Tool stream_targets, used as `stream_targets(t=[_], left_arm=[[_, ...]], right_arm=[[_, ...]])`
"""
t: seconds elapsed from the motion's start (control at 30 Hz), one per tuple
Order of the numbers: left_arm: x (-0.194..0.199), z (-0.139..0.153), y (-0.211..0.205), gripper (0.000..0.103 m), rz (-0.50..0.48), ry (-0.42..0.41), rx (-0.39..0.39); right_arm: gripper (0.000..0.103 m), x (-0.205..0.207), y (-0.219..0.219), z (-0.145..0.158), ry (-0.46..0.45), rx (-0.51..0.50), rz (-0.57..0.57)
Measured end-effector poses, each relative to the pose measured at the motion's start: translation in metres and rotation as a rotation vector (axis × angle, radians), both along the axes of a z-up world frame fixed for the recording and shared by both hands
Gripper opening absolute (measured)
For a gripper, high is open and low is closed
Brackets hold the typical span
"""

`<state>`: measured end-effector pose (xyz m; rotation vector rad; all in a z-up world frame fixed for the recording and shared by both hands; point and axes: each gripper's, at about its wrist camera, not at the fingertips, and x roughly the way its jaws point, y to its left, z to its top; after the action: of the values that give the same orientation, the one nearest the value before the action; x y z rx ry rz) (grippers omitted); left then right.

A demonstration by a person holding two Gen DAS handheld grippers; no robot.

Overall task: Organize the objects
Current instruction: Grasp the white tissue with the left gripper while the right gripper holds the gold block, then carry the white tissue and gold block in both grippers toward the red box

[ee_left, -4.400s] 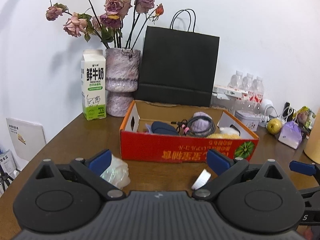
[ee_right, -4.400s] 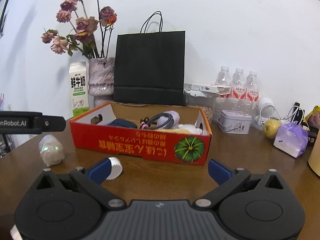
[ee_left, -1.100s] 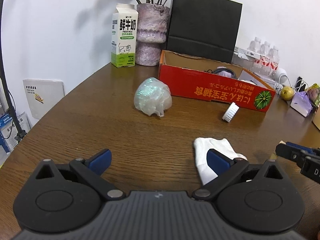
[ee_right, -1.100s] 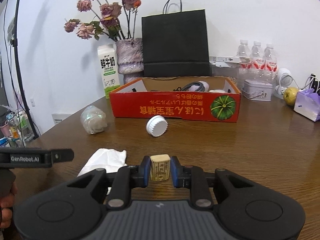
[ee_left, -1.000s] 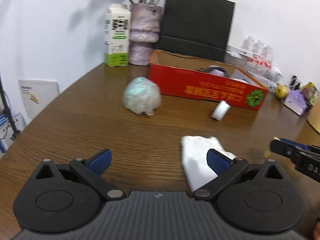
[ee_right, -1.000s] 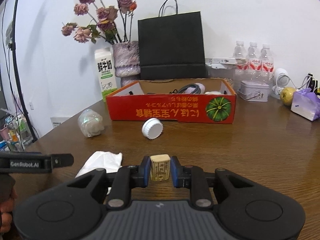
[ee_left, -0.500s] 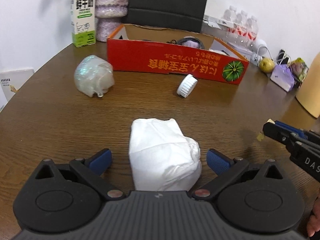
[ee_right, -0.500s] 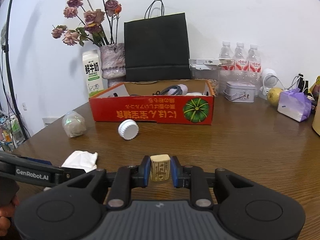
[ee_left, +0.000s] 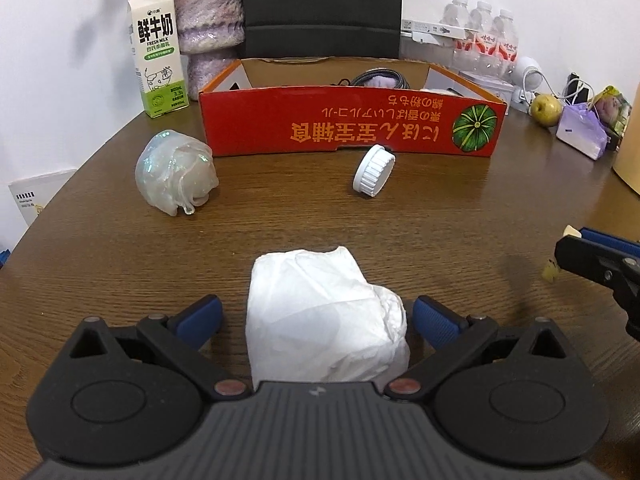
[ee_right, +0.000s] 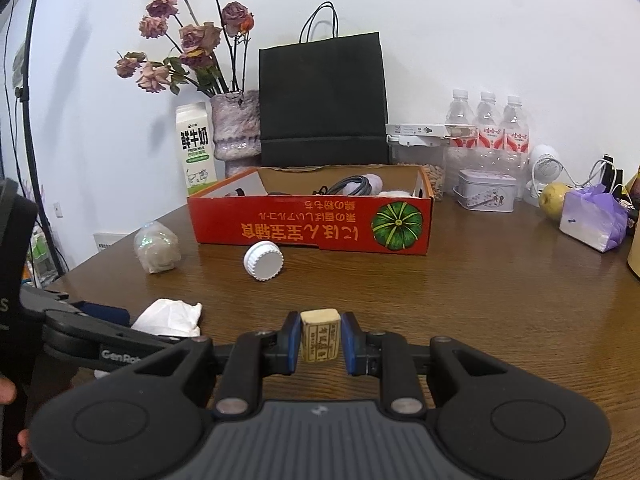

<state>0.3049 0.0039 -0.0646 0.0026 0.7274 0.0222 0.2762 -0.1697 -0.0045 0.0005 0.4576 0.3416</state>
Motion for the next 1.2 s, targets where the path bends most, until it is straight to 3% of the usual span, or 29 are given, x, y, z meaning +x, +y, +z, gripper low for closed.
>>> stream_targets(t=[0.17,0.27,0.53,1.2], left_arm=[[-0.004,-0.001,0.000,0.101,-0.002,-0.019,0.003],[-0.010,0.002,-0.001,0.076,-0.009,-0.050,0.001],[-0.024,0.005,0.001,0.055,0.000,-0.096,-0.021],[-0.059,0.033,-0.011,0.054,-0.001,-0.261,0.009]], right_arm=[[0.020,-0.001,0.002,0.000,-0.004,-0.010,0.004],[0.020,-0.001,0.001,0.000,-0.004,-0.010,0.003],[0.020,-0.001,0.001,-0.001,-0.006,-0.016,0.007],[0.020,-0.006,0.004,0.005,-0.048,-0.019,-0.004]])
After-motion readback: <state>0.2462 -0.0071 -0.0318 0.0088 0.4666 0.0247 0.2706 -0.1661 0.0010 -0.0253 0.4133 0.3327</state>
